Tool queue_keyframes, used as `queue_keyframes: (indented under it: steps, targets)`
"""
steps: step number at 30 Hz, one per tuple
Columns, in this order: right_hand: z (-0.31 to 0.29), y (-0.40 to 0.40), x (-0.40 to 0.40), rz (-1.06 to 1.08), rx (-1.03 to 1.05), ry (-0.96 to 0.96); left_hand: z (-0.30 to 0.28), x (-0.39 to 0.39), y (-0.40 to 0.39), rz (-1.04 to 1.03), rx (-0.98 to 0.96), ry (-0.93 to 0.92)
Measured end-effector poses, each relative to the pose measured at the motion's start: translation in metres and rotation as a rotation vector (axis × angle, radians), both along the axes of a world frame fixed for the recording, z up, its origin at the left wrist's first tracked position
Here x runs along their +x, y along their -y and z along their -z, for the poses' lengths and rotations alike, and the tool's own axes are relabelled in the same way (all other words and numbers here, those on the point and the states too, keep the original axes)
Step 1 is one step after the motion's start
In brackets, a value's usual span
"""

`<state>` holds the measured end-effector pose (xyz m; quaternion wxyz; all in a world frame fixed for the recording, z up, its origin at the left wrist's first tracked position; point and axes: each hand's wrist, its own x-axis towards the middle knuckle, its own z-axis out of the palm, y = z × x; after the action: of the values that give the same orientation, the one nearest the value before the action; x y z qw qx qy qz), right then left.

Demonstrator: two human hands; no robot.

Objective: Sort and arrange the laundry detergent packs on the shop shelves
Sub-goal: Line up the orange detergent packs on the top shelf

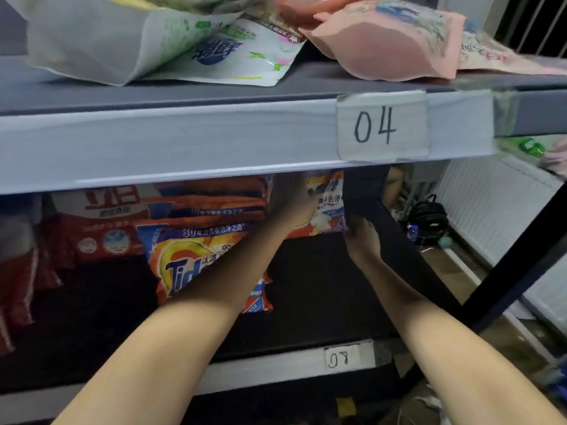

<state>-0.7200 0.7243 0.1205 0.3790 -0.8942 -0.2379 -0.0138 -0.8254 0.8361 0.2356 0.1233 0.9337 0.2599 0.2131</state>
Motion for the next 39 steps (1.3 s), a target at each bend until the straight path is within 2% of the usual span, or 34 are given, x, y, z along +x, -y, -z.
queue_keyframes:
  steps: [7, 12, 13, 17, 20, 24, 27, 31, 39]
  targets:
    - [0.009, 0.040, -0.089, -0.124, -0.254, 0.082, 0.061, -0.075, 0.038, 0.277, 0.236, -0.222]
    - [0.005, 0.047, -0.161, -0.131, -0.435, 0.069, 0.080, -0.145, 0.035, 0.402, 0.350, -0.340]
    - [0.002, 0.047, -0.177, -0.135, -0.436, 0.062, 0.080, -0.158, 0.033, 0.422, 0.356, -0.352]
    - [-0.002, 0.039, -0.234, -0.166, -0.227, 0.189, 0.080, -0.208, 0.013, 0.448, 0.251, -0.340]
    - [-0.013, 0.026, -0.274, -0.224, -0.209, 0.179, 0.084, -0.252, -0.006, 0.404, 0.206, -0.291]
    - [-0.018, -0.004, -0.317, -0.380, -0.219, 0.176, 0.093, -0.312, -0.034, 0.249, 0.152, -0.282]
    - [-0.018, -0.030, -0.344, -0.522, -0.259, 0.182, 0.090, -0.355, -0.048, 0.121, 0.172, -0.327]
    - [-0.027, -0.067, -0.385, -0.746, -0.223, 0.226, 0.075, -0.420, -0.067, -0.014, 0.255, -0.249]
    - [-0.102, -0.128, -0.483, -1.090, -0.004, 0.448, -0.008, -0.549, -0.093, -0.257, 0.405, -0.094]
